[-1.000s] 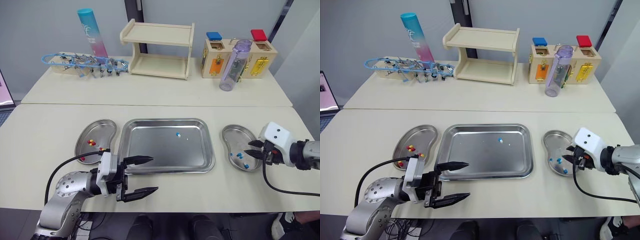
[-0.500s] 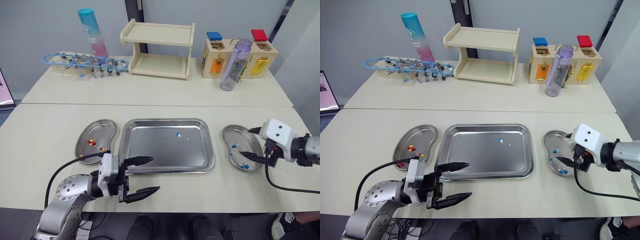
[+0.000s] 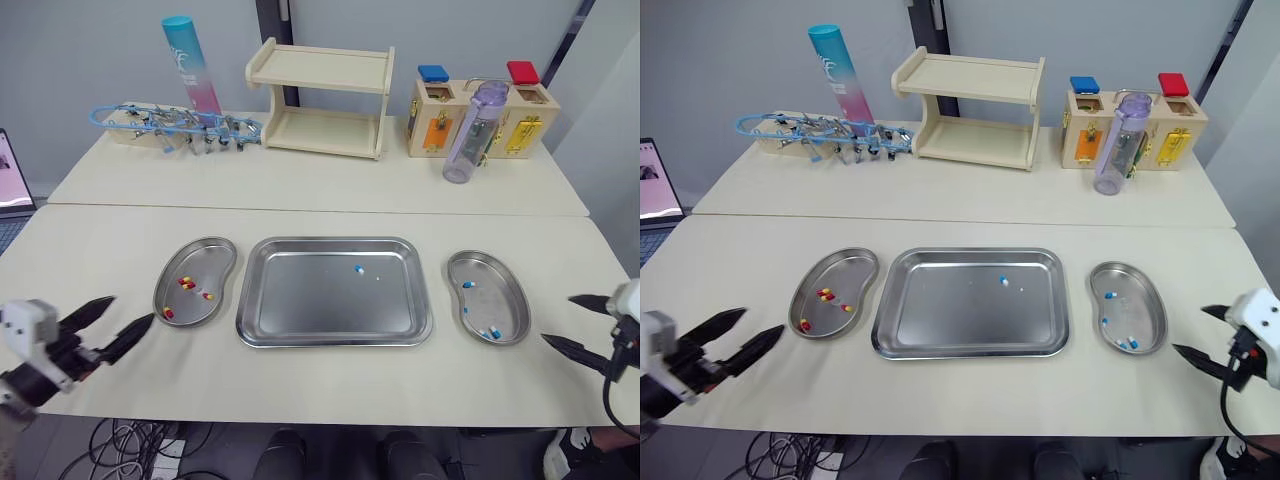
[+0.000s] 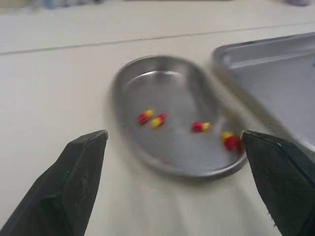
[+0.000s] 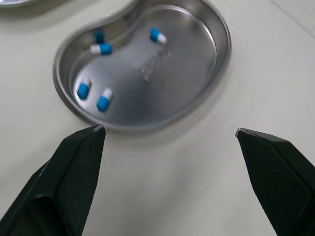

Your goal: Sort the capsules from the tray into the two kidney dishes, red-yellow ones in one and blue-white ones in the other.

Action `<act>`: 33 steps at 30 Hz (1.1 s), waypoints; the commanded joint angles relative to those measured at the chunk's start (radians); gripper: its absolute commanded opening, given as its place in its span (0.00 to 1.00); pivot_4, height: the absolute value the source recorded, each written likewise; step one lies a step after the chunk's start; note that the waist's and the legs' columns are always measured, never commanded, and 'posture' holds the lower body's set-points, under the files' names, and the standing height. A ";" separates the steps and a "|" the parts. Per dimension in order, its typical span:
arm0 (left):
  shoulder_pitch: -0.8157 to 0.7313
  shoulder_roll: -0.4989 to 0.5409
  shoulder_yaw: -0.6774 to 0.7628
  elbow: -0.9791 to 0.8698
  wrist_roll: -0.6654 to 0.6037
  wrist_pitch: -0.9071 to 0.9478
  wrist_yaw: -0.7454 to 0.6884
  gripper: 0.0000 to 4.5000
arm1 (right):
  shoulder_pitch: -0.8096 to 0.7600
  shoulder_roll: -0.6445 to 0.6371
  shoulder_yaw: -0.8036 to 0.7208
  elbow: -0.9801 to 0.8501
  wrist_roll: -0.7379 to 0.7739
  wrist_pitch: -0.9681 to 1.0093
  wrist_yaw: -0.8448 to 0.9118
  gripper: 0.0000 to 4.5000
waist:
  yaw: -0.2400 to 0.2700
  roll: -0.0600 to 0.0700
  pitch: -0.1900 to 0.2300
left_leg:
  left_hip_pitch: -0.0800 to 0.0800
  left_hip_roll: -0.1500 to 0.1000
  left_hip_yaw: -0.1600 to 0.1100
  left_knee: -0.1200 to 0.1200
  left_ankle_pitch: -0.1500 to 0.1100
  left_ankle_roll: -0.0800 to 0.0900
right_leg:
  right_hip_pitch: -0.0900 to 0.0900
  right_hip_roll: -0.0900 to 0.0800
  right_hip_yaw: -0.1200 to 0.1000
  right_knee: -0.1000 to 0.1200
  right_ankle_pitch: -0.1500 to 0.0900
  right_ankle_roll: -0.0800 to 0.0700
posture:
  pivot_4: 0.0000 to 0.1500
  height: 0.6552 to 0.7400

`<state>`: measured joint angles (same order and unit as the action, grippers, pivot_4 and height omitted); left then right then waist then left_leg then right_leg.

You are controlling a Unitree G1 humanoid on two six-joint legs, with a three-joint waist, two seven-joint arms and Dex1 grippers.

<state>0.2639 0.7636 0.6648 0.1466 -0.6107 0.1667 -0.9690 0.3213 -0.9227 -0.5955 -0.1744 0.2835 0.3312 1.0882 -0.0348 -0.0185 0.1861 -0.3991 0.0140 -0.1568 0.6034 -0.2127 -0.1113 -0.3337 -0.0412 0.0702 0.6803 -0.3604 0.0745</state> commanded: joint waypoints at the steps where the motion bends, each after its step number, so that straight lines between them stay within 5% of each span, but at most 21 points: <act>1: 0.008 0.039 0.046 0.093 0.039 -0.071 -0.045 1.00 | 0.032 0.000 -0.047 0.061 -0.016 -0.074 0.002 0.99 | 0.000 0.000 0.000 | 0.000 0.000 0.000 0.000 0.000 0.000 | 0.000 0.000 0.000 0.000 0.000 0.000 | 1.00 1.00; 12: 0.037 0.024 0.081 0.186 0.075 -0.128 -0.008 1.00 | 0.067 -0.007 -0.033 0.161 -0.025 -0.135 -0.014 0.99 | 0.000 0.000 0.000 | 0.000 0.000 0.000 -0.001 0.000 0.000 | 0.000 0.000 0.000 0.000 0.000 0.000 | 1.00 1.00; 25: 0.142 -0.119 -0.240 -0.396 0.024 -0.091 -0.125 1.00 | 0.020 -0.039 0.026 0.283 -0.087 -0.270 -0.029 0.99 | 0.003 0.000 -0.001 | 0.000 0.000 0.002 -0.001 0.000 0.000 | 0.000 -0.001 0.001 0.000 0.000 0.000 | 1.00 1.00; 33: 0.126 -0.231 -0.379 -0.459 0.070 -0.101 -0.041 1.00 | 0.035 -0.036 0.001 0.255 -0.088 -0.265 -0.042 0.99 | 0.001 0.002 -0.002 | 0.001 0.000 0.002 0.000 0.000 0.000 | 0.001 0.000 0.002 0.000 0.000 0.000 | 1.00 1.00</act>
<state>0.3813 0.5394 0.2949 -0.2711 -0.5446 0.0795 -1.0248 0.3504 -0.9431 -0.5546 0.1062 0.1805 0.0746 1.0499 -0.0337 -0.0166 0.1843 -0.3984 0.0139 -0.1545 0.6033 -0.2128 -0.1115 -0.3328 -0.0416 0.0719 0.6799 -0.3604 0.0747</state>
